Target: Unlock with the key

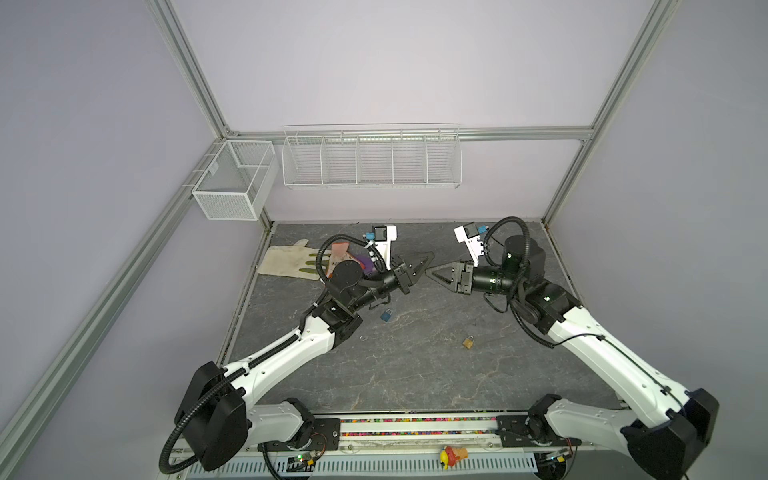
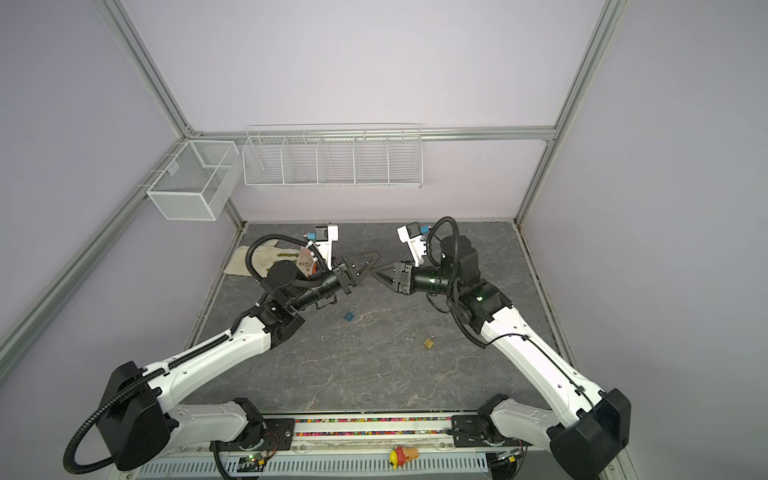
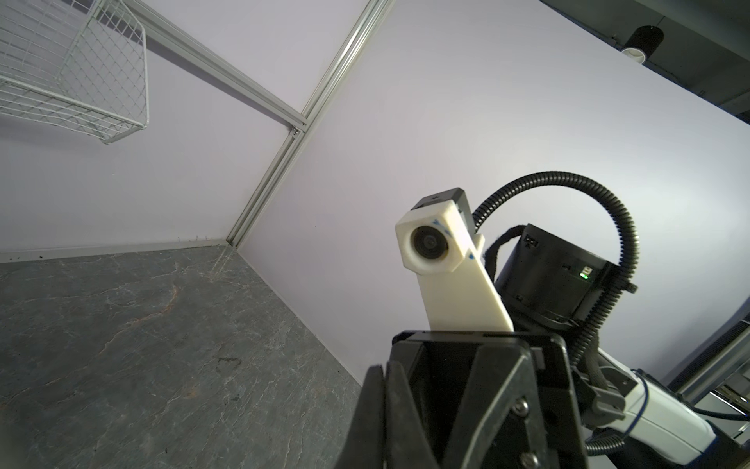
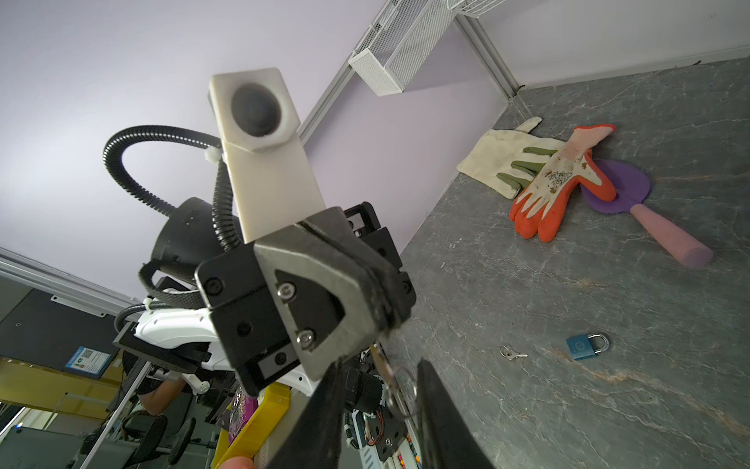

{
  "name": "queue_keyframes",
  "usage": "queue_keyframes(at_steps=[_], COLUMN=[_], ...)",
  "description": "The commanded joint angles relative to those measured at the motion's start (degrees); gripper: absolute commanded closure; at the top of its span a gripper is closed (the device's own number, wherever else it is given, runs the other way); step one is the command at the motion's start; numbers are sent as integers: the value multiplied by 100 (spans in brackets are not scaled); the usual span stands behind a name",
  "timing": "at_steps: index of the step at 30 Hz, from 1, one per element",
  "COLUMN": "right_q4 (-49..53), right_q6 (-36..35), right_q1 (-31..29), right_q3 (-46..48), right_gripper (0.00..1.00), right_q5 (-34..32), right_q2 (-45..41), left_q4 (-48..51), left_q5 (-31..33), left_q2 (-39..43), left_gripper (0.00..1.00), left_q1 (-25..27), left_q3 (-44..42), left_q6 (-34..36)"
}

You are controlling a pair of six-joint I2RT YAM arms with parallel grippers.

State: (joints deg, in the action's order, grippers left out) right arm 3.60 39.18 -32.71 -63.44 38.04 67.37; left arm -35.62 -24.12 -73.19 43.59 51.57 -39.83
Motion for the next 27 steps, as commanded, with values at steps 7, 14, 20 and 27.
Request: queue_keyframes(at_steps=[7,14,20,27], right_q4=[-348,-639,-570,-719], right_q6=[-73,57,-10,20], right_q1=[39,40,37,47], right_q3=[-83,-6,-83,-6], right_gripper=[76,79,81,86], right_q5=[316,523,510,465], right_q2=[91,83,137,31], left_q4=[-346,-508,-439,-283], left_q5=[-140,-258,-400,-399], left_q2=[-53,-117,-94,1], left_gripper=[100,100,100,100], left_q1=[-27,-26,-26,-29], left_q3=[187,283,345,351], left_q6=[-38,-232,-247,-189])
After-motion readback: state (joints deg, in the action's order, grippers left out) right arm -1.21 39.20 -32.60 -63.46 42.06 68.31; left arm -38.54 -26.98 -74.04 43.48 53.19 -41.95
